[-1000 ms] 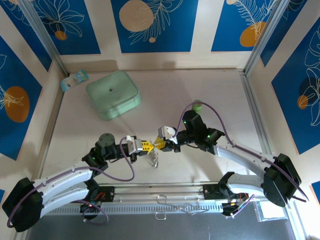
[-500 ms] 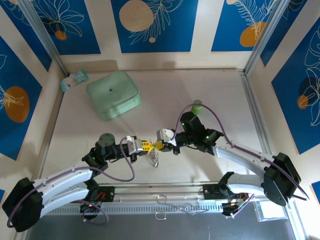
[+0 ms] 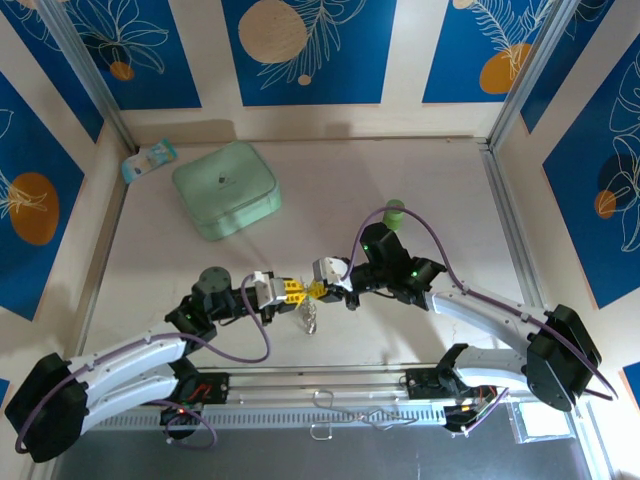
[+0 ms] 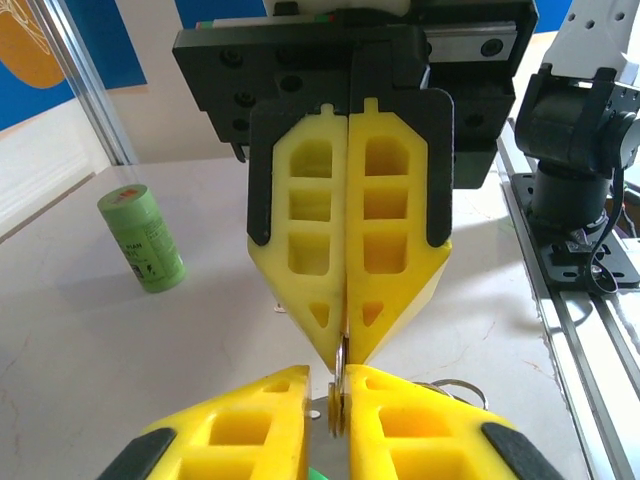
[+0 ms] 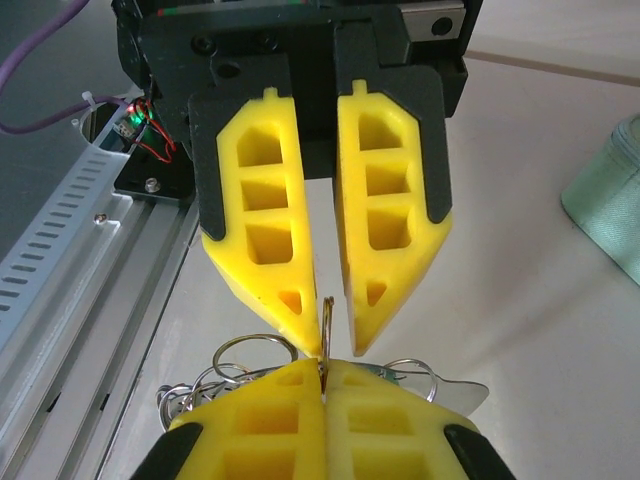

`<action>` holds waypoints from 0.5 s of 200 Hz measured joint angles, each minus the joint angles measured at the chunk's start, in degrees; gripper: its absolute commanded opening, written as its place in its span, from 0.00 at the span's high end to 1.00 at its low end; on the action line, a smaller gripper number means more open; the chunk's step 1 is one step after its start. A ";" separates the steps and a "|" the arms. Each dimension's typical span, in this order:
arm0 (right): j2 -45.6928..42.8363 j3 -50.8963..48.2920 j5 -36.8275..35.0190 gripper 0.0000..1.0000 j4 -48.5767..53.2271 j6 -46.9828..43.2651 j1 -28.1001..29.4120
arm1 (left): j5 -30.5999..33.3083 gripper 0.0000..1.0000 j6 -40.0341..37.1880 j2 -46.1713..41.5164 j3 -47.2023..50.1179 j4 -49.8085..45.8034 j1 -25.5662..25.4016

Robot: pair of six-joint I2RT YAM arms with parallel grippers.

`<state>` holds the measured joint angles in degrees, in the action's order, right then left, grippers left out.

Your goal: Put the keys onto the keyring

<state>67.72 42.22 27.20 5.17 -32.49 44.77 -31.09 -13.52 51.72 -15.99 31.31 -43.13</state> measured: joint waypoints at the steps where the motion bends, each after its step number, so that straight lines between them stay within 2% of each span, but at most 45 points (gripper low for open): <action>1: 0.00 0.00 -0.02 1.00 0.00 0.00 0.00 | 0.00 0.85 -0.02 0.04 0.00 0.02 0.00; 41: 0.00 0.00 -0.22 1.00 0.09 0.15 -0.37 | -0.81 1.00 0.04 1.38 0.00 1.27 0.00; 62: 0.00 0.00 -0.20 1.00 0.20 0.15 -0.37 | -0.85 1.00 0.37 1.36 0.00 1.25 0.00; 78: -0.02 0.00 -0.20 0.74 -0.02 0.87 -0.50 | -0.83 1.00 0.42 1.18 0.00 1.22 0.00; 100: -1.86 -1.14 -0.04 0.64 -2.10 3.63 -2.05 | -0.24 1.00 0.59 0.37 0.00 0.83 0.00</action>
<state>65.87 41.08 27.16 3.07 -28.86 42.72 -31.33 -12.93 52.10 -15.99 32.14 -43.13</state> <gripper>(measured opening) 0.318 0.056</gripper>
